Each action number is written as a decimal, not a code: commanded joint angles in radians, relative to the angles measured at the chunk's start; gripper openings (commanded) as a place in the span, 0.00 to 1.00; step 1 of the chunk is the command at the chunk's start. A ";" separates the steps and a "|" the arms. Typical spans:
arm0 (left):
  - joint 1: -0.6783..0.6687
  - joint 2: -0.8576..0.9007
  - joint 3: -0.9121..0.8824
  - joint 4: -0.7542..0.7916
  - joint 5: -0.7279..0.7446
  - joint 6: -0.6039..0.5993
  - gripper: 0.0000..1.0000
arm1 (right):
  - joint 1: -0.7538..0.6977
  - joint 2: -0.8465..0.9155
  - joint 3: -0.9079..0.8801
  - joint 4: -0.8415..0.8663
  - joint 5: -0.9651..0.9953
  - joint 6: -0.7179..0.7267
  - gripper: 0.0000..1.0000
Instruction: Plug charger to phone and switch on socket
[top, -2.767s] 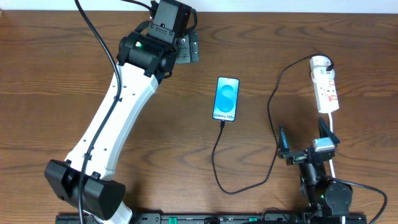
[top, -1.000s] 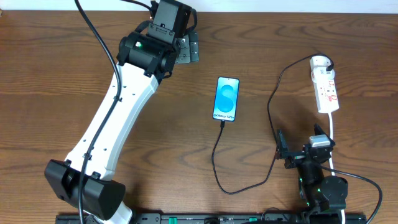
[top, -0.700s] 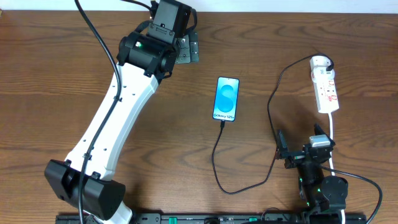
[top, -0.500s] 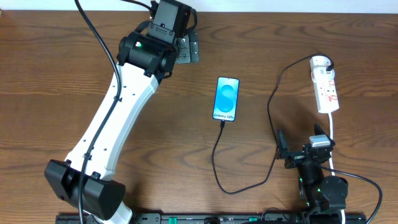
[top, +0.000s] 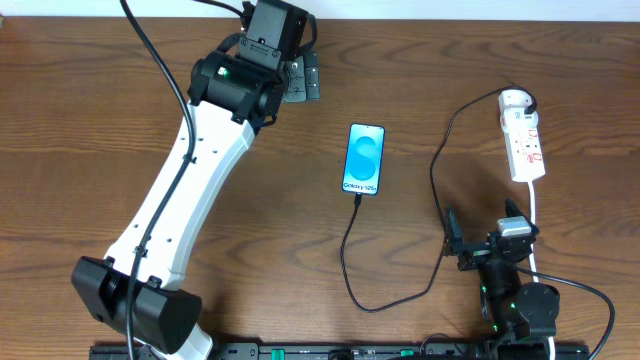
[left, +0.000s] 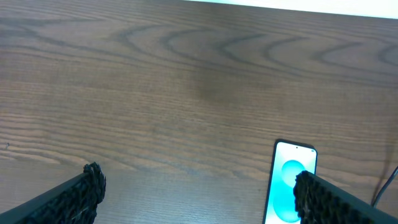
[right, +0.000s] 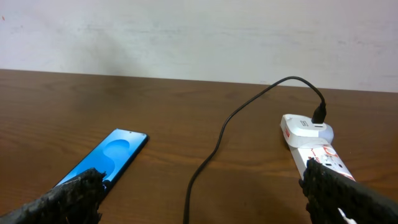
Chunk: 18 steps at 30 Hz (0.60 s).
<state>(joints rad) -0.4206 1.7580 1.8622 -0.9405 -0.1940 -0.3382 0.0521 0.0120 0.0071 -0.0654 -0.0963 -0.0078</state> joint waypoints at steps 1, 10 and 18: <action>0.000 0.006 0.000 -0.023 -0.020 0.013 0.98 | 0.008 -0.006 -0.002 -0.005 0.011 0.014 0.99; 0.000 0.002 -0.066 -0.035 -0.010 0.035 0.98 | 0.008 -0.006 -0.002 -0.005 0.011 0.014 0.99; 0.000 -0.090 -0.255 0.169 0.101 0.164 0.98 | 0.008 -0.006 -0.002 -0.005 0.011 0.014 0.99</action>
<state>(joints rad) -0.4206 1.7374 1.6638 -0.8104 -0.1432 -0.2481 0.0521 0.0120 0.0071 -0.0654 -0.0963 -0.0074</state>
